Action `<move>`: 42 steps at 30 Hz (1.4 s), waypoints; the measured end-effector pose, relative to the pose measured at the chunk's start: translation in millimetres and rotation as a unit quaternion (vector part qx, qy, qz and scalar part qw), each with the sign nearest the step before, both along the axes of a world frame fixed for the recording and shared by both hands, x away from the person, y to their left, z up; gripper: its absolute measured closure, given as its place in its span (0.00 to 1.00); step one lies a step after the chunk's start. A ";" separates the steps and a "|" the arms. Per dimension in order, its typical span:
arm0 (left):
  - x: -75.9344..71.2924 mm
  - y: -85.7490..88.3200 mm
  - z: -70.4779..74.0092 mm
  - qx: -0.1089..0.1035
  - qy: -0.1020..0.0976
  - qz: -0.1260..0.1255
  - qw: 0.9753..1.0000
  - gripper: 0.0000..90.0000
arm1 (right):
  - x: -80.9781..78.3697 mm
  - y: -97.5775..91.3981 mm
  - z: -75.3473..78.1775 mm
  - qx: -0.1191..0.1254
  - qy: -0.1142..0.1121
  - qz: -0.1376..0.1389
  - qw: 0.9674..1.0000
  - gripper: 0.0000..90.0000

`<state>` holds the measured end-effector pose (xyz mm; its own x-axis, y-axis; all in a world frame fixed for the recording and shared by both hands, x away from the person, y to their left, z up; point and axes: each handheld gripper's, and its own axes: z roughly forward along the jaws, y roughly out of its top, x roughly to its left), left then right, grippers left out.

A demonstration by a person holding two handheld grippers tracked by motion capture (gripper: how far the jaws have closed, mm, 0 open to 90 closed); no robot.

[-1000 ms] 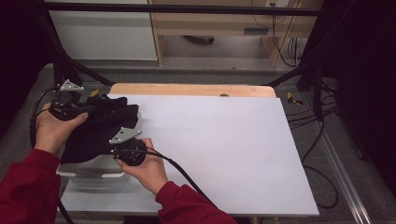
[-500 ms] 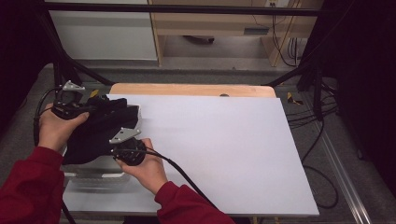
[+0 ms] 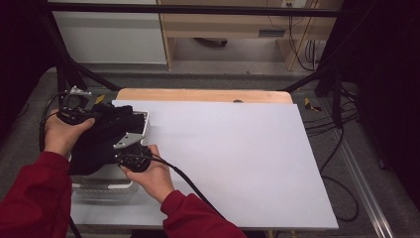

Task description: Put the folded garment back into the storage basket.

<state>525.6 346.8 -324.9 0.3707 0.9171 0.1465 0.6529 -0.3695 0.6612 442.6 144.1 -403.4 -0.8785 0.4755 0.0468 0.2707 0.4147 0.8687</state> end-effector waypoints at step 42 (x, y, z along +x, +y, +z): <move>-80.6 -74.0 34.2 -0.098 -0.093 -0.068 0.988 0.09 | -6.1 -157.9 66.2 0.016 -0.067 -0.071 0.995 0.05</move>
